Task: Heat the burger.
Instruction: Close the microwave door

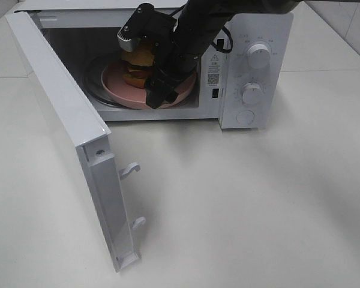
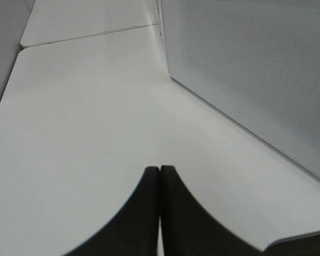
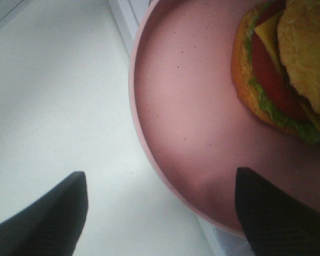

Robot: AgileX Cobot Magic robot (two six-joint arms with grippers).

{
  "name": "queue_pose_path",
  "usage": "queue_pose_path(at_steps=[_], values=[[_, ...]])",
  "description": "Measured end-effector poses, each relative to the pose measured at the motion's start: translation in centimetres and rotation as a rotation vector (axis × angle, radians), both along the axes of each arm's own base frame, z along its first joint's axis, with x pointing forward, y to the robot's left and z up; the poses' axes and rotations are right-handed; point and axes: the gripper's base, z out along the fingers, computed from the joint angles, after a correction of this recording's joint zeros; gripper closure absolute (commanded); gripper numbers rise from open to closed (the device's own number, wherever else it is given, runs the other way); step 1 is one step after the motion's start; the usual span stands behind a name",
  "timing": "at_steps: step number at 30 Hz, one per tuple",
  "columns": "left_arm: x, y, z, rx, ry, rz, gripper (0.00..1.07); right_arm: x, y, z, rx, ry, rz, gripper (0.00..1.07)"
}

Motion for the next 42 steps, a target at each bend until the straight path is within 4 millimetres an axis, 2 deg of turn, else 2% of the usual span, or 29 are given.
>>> queue_pose_path(at_steps=[13,18,23,32,42], values=[[0.0,0.0,0.0,0.000,0.000,0.000,1.06,-1.0,-0.6,0.2,0.031,0.194,-0.258,0.31],[0.0,0.0,0.0,0.000,0.000,0.000,1.06,-1.4,-0.8,1.1,0.075,0.247,-0.398,0.31],[0.0,0.0,0.0,0.000,0.000,0.000,1.06,-1.9,-1.0,1.9,0.086,0.285,-0.453,0.31],[0.0,0.0,0.0,0.000,0.000,0.000,1.06,-3.2,-1.7,2.2,0.028,0.440,-0.614,0.31],[0.0,0.0,0.0,0.000,0.000,0.000,1.06,-4.2,-2.3,2.0,-0.066,0.533,-0.669,0.31]])
